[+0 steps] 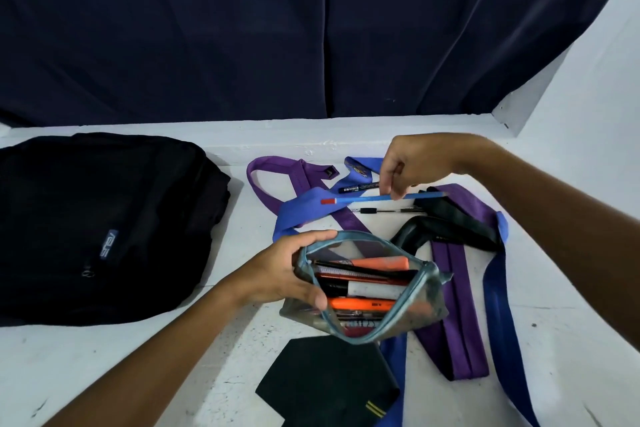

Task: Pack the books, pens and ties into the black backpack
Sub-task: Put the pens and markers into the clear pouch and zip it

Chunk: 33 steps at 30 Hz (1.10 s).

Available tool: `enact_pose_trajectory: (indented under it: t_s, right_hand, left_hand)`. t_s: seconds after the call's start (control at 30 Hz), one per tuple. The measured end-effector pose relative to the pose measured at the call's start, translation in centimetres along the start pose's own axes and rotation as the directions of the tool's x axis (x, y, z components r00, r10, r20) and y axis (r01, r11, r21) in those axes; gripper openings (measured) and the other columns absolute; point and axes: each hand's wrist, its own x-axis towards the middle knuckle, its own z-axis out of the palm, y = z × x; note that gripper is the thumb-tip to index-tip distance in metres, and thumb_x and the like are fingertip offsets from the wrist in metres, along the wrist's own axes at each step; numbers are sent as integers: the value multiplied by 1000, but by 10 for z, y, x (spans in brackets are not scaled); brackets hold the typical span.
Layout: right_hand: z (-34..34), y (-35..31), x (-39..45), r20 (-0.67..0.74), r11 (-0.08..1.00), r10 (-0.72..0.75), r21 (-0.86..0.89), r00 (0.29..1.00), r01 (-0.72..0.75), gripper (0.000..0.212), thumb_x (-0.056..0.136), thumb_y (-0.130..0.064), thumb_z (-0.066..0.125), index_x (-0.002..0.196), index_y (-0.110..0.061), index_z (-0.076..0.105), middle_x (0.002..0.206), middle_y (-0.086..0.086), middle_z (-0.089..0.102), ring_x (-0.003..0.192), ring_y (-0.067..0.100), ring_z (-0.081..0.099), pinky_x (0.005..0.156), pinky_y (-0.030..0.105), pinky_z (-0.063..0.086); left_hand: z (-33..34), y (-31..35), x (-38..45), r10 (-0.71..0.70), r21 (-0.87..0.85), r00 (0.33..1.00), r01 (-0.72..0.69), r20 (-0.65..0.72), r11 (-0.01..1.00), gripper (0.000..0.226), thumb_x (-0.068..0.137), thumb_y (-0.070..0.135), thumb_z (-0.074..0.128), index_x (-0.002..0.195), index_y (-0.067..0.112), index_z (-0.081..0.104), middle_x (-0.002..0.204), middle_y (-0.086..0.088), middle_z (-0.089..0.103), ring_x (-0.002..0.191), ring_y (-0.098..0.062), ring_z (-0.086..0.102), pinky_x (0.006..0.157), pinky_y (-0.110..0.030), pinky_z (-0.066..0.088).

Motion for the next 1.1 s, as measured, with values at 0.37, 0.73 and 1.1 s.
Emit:
enact_pose_trajectory:
  t_s: [0.37, 0.73, 1.1]
  right_hand:
    - [46, -46, -6, 327, 994, -43, -84, 944, 74, 8, 80, -10, 75, 82, -17, 75, 52, -15, 61, 51, -3, 54, 46, 13, 39]
    - [61, -46, -10, 339, 993, -75, 111, 938, 39, 9, 87, -9, 65, 90, -9, 73, 75, 0, 73, 62, 11, 70, 45, 14, 41]
    - [55, 61, 40, -254, 978, 185, 142, 950, -152, 15, 84, 3, 63, 94, -2, 74, 81, 5, 68, 56, 10, 60, 61, 23, 51]
  left_hand:
    - [1, 0, 0, -13, 20, 1000, 14, -18, 1000, 103, 47, 36, 95, 137, 19, 49, 127, -3, 66, 119, -22, 63, 94, -31, 53]
    - [-1, -3, 2, -12, -3, 1000, 12, 16, 1000, 111, 50, 32, 95, 144, 8, 41, 130, -12, 64, 121, -30, 61, 98, -35, 51]
    - [0, 0, 1, -6, -4, 1000, 6, -1, 1000, 106, 47, 35, 93, 140, 14, 45, 128, 1, 66, 119, -20, 62, 92, -25, 52]
